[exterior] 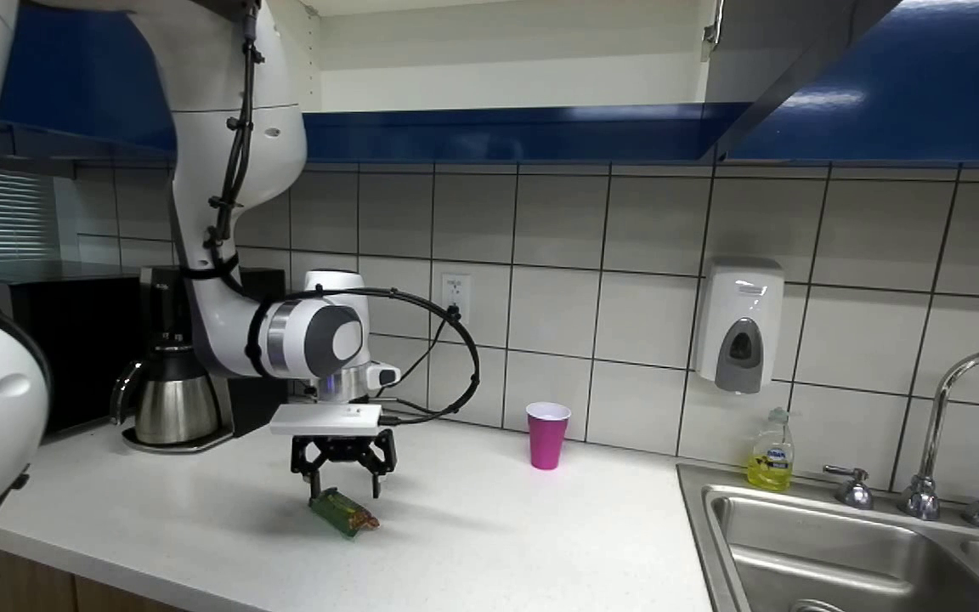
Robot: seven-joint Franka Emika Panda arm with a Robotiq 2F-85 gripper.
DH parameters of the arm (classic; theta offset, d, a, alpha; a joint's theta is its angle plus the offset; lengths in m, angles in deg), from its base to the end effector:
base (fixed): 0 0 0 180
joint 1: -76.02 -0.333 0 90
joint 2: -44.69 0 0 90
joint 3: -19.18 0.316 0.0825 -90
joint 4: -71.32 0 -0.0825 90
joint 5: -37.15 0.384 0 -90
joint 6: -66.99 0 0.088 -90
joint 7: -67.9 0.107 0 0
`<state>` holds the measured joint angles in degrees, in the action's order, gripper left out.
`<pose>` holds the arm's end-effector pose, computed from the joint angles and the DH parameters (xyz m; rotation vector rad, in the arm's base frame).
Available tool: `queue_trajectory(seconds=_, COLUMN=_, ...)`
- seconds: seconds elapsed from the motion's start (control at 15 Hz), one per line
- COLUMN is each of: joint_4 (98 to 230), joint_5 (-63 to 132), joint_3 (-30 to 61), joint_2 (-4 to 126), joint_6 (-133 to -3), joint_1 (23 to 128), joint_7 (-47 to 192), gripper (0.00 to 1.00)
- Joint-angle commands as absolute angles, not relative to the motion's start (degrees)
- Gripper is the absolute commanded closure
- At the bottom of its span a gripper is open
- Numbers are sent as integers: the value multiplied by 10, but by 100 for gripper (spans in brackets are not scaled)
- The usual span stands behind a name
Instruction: Pick up the granola bar and place it on the bottom shelf
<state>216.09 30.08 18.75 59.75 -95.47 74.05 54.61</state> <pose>0.4637 0.0187 0.1817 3.0402 0.5783 0.0638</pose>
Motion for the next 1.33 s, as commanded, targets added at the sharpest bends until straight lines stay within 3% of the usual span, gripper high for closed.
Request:
queue_trajectory(seconds=0.0, joint_4=2155, joint_5=305, joint_3=226, joint_2=592, joint_6=-936, joint_1=777, joint_7=451, gripper=0)
queue_trajectory(seconds=0.4, joint_4=2143, joint_5=310, joint_3=263, joint_2=605, joint_6=-921, joint_1=804, joint_7=352, gripper=0)
queue_trajectory(seconds=1.27, joint_4=2110, joint_5=230, joint_3=234, joint_2=628, joint_6=-880, joint_1=784, joint_7=300, gripper=0)
